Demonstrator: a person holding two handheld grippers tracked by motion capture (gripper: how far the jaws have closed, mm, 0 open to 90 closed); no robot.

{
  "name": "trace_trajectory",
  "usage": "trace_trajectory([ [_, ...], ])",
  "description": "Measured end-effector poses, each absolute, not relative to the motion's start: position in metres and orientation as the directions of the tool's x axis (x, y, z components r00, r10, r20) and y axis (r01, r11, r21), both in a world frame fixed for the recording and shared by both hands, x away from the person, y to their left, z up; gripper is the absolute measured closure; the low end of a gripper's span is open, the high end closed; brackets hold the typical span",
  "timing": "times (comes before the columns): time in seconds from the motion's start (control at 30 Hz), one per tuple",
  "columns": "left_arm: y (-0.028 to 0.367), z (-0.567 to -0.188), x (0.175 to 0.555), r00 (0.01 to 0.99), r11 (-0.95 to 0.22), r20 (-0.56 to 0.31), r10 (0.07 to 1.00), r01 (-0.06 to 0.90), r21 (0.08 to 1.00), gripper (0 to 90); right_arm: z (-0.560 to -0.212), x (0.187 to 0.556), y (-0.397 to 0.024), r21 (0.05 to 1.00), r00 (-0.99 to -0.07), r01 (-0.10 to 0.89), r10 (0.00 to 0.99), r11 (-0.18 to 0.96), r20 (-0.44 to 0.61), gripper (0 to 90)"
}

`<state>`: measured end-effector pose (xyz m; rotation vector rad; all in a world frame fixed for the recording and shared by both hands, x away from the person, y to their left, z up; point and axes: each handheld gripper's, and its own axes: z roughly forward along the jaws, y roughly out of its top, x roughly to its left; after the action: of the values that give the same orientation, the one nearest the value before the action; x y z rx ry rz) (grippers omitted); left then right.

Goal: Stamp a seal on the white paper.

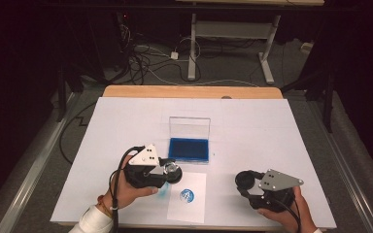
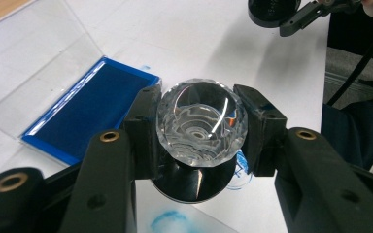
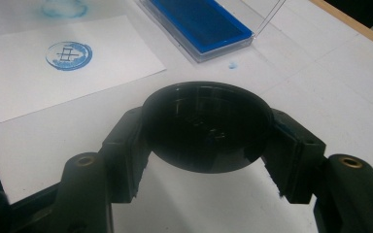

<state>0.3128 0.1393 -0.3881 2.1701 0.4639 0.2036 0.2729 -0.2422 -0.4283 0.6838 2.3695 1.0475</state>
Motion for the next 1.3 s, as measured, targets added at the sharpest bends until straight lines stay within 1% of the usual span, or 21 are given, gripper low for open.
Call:
trace_trajectory([
  [0.2,0.148,-0.386,0.316,0.906,-0.53,-0.018,0.424,0.264,0.806,54.5,-0.428,0.274,-0.243,0.77,-0.772,0.254,0.602,0.585,-0.204,38.9],
  [0.53,0.156,-0.386,0.319,0.901,-0.517,-0.024,0.434,0.271,0.812,54.5,-0.429,0.279,-0.24,0.769,-0.77,0.259,0.606,0.584,-0.2,38.8],
  [0.87,0.163,-0.382,0.316,0.897,-0.501,-0.025,0.441,0.269,0.823,54.5,-0.431,0.282,-0.239,0.763,-0.774,0.263,0.601,0.59,-0.199,38.8],
  [1.3,0.173,-0.381,0.315,0.881,-0.488,-0.024,0.473,0.285,0.825,54.5,-0.434,0.286,-0.231,0.762,-0.783,0.26,0.592,0.593,-0.194,38.8],
])
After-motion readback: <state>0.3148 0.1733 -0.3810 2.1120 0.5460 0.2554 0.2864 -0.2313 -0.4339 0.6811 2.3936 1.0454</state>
